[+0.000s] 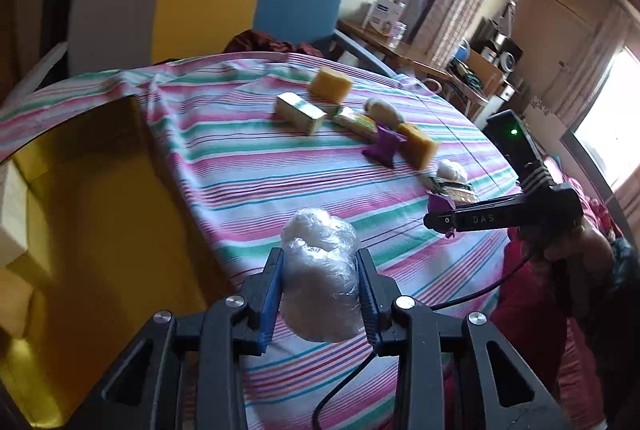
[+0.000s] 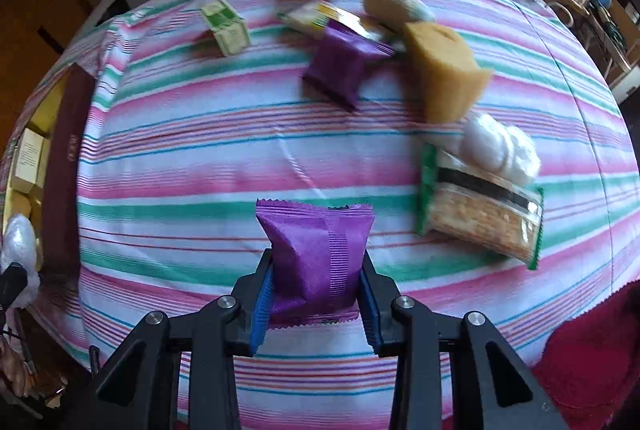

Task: Organize objects
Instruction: 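Grasp the white wrapped bundle with the left tool while the right tool grasps the purple packet, then lower the white wrapped bundle into the gold tray and open the left tool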

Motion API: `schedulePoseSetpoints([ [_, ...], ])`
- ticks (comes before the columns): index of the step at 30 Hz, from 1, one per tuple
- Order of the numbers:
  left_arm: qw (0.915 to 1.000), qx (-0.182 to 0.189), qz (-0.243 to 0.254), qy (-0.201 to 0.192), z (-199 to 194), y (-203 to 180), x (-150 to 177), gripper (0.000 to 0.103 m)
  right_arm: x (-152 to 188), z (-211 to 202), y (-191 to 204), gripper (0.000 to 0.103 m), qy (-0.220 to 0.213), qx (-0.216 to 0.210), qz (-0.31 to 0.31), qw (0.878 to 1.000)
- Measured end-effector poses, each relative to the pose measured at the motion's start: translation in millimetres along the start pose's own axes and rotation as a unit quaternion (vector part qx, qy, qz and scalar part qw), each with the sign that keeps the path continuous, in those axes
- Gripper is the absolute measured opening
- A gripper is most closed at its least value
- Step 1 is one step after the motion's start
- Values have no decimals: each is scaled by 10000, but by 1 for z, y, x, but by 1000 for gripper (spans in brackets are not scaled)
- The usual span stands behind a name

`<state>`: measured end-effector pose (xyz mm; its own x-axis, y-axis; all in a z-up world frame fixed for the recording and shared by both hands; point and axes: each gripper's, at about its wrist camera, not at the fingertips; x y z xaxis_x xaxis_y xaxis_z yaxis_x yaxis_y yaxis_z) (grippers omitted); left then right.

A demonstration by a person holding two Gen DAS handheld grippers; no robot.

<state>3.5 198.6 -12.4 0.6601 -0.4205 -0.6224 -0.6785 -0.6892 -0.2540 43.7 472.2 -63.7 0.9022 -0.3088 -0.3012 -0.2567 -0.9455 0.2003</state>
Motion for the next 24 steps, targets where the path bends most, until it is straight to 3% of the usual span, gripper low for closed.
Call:
schedulePoseSetpoints([
  [6, 9962, -463, -669, -302, -40, 56, 9, 35, -18, 15, 54, 37, -545, -565, -403, 9961],
  [11, 9855, -1155, -1143, -477, -76, 109, 21, 35, -11, 23, 73, 37, -627, -466, -817, 9936],
  [18, 9656, -2018, -1618, -260, -95, 165, 54, 35, -9, 21, 75, 37, -704, -572, -872, 9921],
  [24, 9597, -2314, -1595, 4, -80, 175, 66, 36, -9, 17, 76, 37, -775, -614, -842, 9915],
])
Point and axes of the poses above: each gripper's, at about its wrist camera, not at the fingertips, and z roughly the way its jaws point, y to its left, x to its underside, and after that the axes turned 5 degrees about -x, right-handed
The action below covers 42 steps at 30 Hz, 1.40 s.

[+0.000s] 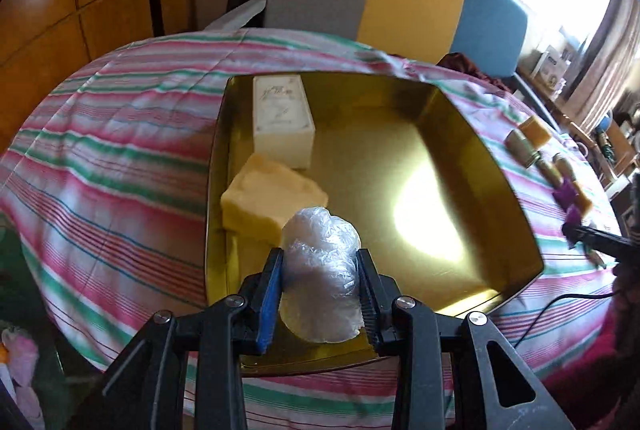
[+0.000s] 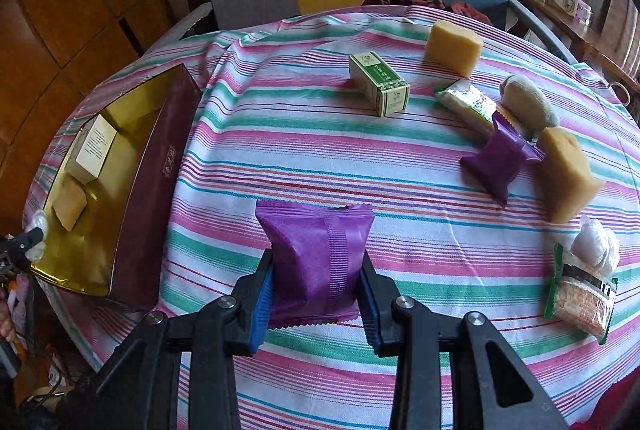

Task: Organize objects
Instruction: 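Lower the white wrapped bundle into the gold tray and open the left tool, then carry the purple packet into the gold tray and release it with the right tool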

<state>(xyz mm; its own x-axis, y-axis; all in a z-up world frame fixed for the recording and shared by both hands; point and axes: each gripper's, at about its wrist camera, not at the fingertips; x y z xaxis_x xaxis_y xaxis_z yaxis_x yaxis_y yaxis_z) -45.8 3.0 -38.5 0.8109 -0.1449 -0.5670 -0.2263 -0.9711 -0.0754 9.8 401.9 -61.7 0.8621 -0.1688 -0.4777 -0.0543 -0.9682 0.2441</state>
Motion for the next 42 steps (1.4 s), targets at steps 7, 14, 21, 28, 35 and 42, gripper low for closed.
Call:
schedulePoseSetpoints([
  [7, 9997, -224, 5, 82, 10, 7, 9, 38, 1, 2, 1, 37, 40, 15, -2, 10000],
  [14, 9992, -403, 22, 10, 7, 8, 12, 51, 1, 4, -1, 37, 98, 58, 21, 9999],
  [21, 9979, -523, 22, -368, -13, 9, 11, 58, 1, 2, -2, 37, 23, 94, 35, 9999],
  [28, 9940, -737, -131, -801, -36, 6, 4, 62, 2, 6, -5, 37, 92, 209, 106, 9997],
  [35, 9936, -722, -120, -865, -41, -2, 7, 64, 4, 11, -9, 37, 169, 340, 165, 9991],
  [42, 9935, -748, -112, -849, -40, -1, 10, 64, 3, 8, -8, 37, 112, 312, 233, 9992],
])
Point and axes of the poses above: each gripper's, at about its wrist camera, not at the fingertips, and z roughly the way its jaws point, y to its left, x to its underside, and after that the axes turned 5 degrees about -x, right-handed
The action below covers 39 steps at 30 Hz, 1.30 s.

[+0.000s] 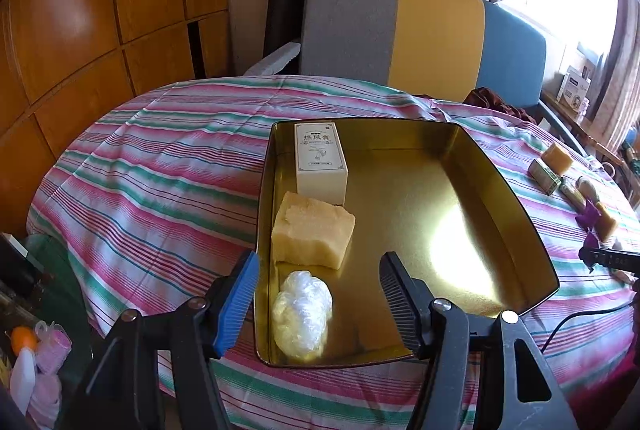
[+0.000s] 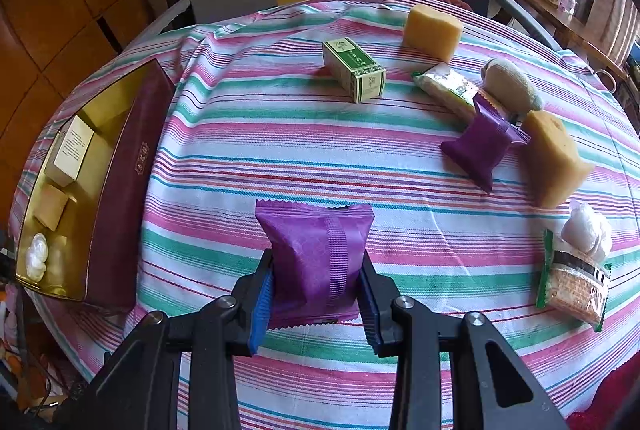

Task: Organize objects
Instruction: 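Carry the purple packet into the gold tray and release it with the right tool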

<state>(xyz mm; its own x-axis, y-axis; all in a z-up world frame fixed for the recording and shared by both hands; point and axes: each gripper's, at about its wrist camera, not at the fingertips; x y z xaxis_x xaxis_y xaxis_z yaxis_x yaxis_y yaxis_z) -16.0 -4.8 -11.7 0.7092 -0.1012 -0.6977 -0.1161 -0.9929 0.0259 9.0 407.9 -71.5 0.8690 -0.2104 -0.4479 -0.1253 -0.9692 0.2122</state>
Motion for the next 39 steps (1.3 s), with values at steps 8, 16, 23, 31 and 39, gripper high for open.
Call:
schedulePoseSetpoints([
  [8, 10000, -15, -65, 47, 5, 8, 1, 64, -6, -16, 30, 37, -260, -255, -153, 9992],
  [16, 9994, -130, -313, -7, 3, 31, -2, 64, -24, -39, 106, 37, -606, -947, -734, 9910],
  [23, 9965, -468, -693, -72, -1, 71, -7, 64, -25, -23, 213, 37, -363, -1837, -1688, 9677],
  [31, 9944, -542, -909, 51, 3, 89, 5, 64, 6, 45, 301, 37, 491, -1919, -2466, 9487],
  [39, 9937, -502, -994, 150, 13, 96, 10, 64, 24, 74, 324, 40, 899, -1891, -2669, 9407],
])
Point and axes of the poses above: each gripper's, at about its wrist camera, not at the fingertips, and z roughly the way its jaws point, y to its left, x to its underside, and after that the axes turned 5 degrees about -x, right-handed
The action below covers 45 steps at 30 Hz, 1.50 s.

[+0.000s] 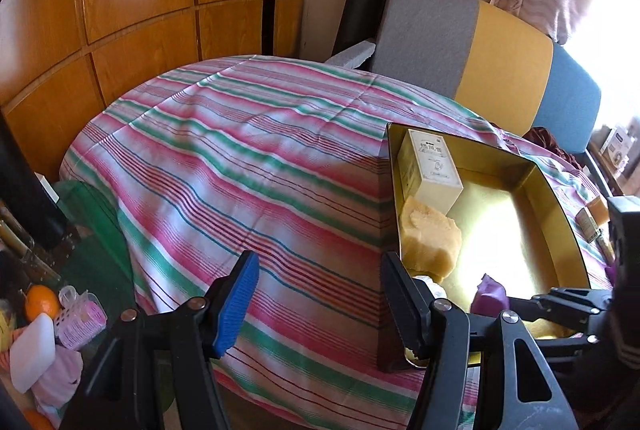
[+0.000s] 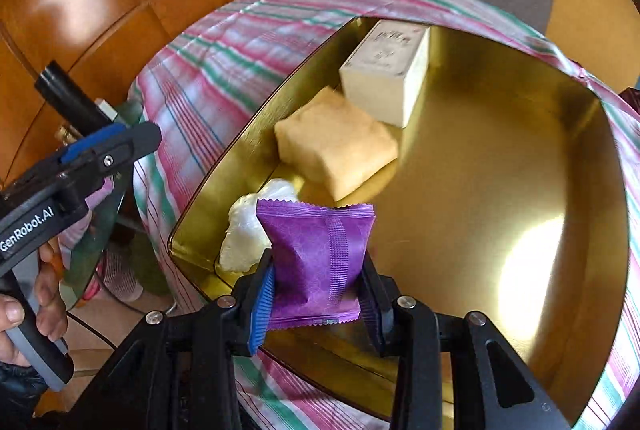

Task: Organize objects
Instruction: 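Carry the purple packet into the gold tray and release it with the right tool, then move both tools back toward the items on the cloth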

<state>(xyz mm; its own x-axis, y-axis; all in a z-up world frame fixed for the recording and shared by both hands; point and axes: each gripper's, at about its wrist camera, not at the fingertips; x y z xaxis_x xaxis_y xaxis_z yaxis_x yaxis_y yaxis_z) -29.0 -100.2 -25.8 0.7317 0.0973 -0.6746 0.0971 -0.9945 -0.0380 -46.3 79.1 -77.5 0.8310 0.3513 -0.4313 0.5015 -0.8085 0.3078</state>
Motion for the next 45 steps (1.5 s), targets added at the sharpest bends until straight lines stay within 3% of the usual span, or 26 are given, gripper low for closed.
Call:
schedulePoseSetpoints([
  [6, 10000, -1, -8, -15, 0, 1, 1, 67, 4, 2, -6, 47, -8, -310, 253, 9992],
  [12, 9999, 7, 113, -127, -6, -6, 0, 68, 9, -22, -17, 47, -346, -351, 524, 9974],
  [21, 9985, 226, 449, -220, -15, -34, 2, 68, 34, -81, -56, 47, -1007, 196, 1102, 9886],
  [26, 9961, 418, 740, -229, -20, -61, 1, 69, 61, -119, -99, 47, -1269, 600, 1759, 9743],
  [31, 9908, 754, 1085, -307, -28, -100, -8, 69, 94, -159, -149, 47, -1351, 1156, 2298, 9568],
  [35, 9823, 1156, 1433, -346, -36, -141, -16, 69, 123, -192, -194, 47, -1337, 1643, 2855, 9347],
  [45, 9470, 2382, 2153, 71, -45, -276, -39, 70, 190, -272, -279, 47, -1880, 2478, 3899, 8668],
])
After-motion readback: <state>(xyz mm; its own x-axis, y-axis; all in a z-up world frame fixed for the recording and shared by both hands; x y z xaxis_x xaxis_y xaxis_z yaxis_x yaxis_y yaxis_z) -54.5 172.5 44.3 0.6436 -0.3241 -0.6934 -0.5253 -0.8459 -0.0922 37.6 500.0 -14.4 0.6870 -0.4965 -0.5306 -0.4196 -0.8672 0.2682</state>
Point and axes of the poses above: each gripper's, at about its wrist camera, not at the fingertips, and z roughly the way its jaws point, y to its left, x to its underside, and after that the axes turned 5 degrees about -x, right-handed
